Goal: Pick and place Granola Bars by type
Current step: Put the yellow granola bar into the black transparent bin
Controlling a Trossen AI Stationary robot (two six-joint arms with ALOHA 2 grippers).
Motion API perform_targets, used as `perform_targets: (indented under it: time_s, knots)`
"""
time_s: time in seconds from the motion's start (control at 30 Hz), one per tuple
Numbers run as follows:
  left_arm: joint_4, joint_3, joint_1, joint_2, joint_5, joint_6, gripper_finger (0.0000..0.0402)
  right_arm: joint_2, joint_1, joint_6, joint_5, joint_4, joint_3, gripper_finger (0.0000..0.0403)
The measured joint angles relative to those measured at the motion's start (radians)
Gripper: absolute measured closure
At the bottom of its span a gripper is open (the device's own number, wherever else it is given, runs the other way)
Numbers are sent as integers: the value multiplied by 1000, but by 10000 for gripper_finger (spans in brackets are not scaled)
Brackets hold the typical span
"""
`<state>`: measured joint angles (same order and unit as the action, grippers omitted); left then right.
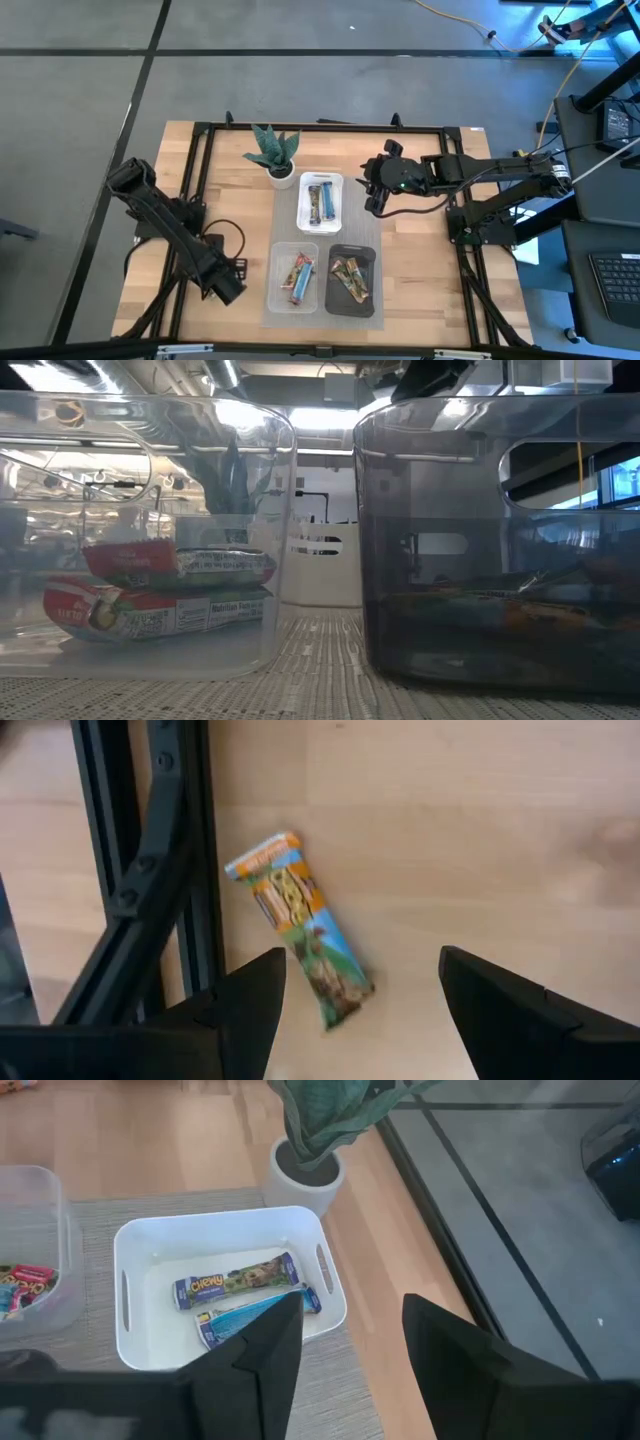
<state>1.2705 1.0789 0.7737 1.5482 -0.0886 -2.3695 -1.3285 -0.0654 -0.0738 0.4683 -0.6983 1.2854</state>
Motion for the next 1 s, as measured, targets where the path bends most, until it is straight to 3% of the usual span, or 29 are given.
perform_targets:
  time_s: [0.53, 1.0]
  knots:
    - [-281, -207, 89, 19, -41, -3, 145, 0, 0, -84, 0, 91, 0, 226]
    - [-379, -235, 128, 112, -66, -8, 145, 0, 0, -109, 0, 155, 0, 226]
